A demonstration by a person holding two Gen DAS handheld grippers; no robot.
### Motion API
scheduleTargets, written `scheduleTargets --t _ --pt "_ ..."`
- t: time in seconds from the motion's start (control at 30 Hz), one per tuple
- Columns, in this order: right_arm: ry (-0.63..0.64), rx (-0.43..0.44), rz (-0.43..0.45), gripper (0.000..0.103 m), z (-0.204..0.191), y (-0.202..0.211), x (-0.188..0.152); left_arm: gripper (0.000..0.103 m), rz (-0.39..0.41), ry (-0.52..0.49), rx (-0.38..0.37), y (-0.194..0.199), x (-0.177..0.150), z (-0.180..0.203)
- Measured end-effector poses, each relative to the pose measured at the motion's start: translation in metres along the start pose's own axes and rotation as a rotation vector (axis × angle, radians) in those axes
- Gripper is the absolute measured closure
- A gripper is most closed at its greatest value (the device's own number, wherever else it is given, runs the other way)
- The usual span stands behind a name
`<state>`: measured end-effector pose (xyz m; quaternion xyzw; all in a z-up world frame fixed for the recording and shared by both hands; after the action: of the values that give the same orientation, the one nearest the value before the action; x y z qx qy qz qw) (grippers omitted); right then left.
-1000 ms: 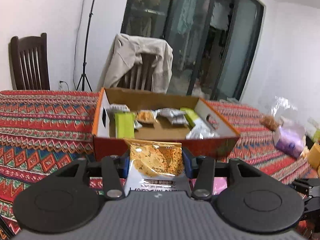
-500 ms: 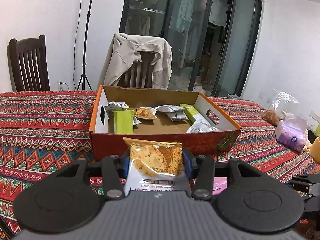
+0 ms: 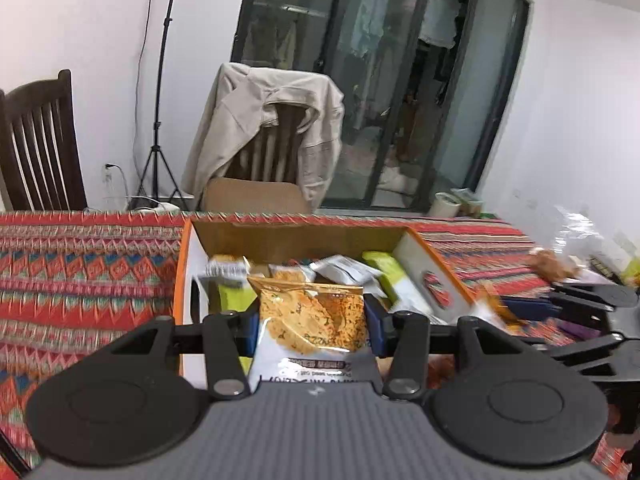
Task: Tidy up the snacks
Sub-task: 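Carry both biscuit packets into the orange box and open both tools, then move both tools back over the snack pile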
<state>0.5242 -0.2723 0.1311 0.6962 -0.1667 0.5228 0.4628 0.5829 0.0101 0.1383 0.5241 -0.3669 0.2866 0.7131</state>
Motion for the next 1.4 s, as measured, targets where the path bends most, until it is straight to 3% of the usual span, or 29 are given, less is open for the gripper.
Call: scheduleTargets --t 0.1,0.23,0.33,0.5,0.67,0.83,1.0,1.13,1.33,1.4 --pt "-0.037 0.001 -0.061 0.056 0.010 -0.068 0.028 0.054 -0.039 0.016 0.026 -0.041 0.014 -0.004" --pt "-0.056 -0.036 -0.175 0.056 0.021 -0.152 0.035 0.054 -0.092 0.028 0.070 -0.091 0.019 -0.013" --pt "-0.029 -0.065 -0.230 0.054 0.017 -0.186 0.025 0.054 -0.115 0.030 0.065 -0.113 0.015 -0.018" --pt "-0.016 -0.091 -0.245 0.036 0.016 -0.205 0.015 0.051 -0.141 0.068 0.026 -0.136 0.010 -0.023" --pt "-0.033 -0.095 -0.220 0.033 0.024 -0.186 0.020 0.046 -0.148 0.074 0.006 -0.135 0.006 -0.028" --pt "-0.067 -0.093 -0.179 0.030 0.033 -0.164 0.028 0.044 -0.134 0.068 0.015 -0.102 0.006 -0.027" --pt "-0.143 -0.107 -0.106 0.019 0.037 -0.128 0.041 0.031 -0.081 0.055 0.028 -0.042 0.007 -0.019" --pt "-0.159 -0.133 -0.058 0.013 0.032 -0.087 0.046 0.029 -0.033 0.017 0.044 0.011 -0.003 -0.008" --pt "-0.033 -0.183 -0.008 0.009 -0.001 0.000 0.031 0.023 0.091 -0.020 0.117 0.098 -0.050 0.012" --pt "0.032 -0.204 0.013 0.002 -0.019 0.034 0.016 0.020 0.140 -0.026 0.134 0.129 -0.075 0.020"
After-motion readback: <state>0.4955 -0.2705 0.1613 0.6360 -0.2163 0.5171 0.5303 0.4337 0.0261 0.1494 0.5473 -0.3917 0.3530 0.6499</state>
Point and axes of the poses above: each gripper's, at about its wrist camera, not at the fingertips, and y roughly against the way its jaws point, z to its right, x to its top, the point moved 1 cm from there along -y, roughly the way its jaws point, and after that the axes turned 1 degree about y, right-handed, at the moved point
